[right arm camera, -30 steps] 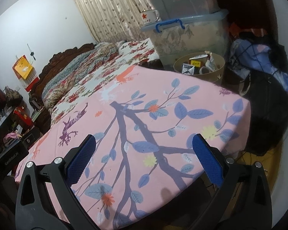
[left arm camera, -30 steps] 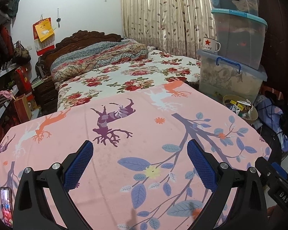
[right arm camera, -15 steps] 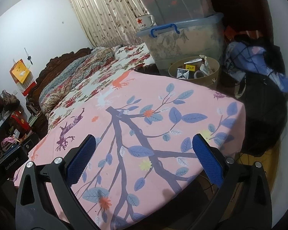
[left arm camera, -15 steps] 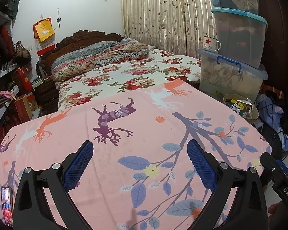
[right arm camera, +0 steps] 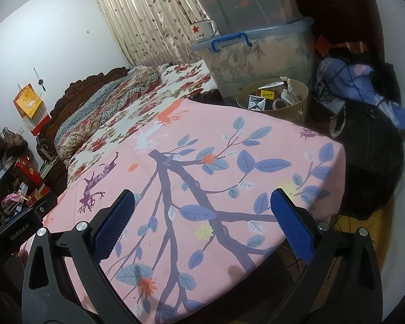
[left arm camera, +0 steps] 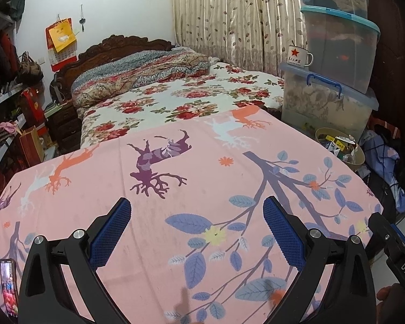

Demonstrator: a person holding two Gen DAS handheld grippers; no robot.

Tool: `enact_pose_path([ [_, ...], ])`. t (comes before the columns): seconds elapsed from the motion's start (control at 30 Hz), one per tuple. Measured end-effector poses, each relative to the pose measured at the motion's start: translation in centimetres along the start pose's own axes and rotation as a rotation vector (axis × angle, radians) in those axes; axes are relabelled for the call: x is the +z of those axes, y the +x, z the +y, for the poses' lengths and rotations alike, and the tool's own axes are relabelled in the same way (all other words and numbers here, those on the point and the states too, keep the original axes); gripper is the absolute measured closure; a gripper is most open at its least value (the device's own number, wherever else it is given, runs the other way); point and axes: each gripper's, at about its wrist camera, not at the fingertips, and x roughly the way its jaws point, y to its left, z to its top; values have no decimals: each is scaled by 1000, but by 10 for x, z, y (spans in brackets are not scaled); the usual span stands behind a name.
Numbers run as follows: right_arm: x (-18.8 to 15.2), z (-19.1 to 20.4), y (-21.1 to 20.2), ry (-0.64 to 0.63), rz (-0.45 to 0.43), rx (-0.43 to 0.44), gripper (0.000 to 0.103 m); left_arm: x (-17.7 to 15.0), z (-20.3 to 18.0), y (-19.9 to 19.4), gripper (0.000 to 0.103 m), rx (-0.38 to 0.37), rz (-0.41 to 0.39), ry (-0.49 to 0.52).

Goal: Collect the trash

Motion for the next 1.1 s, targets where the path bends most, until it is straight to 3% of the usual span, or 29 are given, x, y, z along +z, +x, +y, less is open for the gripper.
enact_pose_path([
  [0.43, -1, -1, 1, 7, 9, -1, 4, -3, -5, -1, 9, -4, -1, 41],
  [0.83, -2, 0, 3, 6, 9, 1, 4, -2, 1, -2, 9, -35, -3, 4],
  [1.1, -2, 2, 3, 3, 7, 2, 4, -2, -1, -5, 9, -7, -15, 23],
])
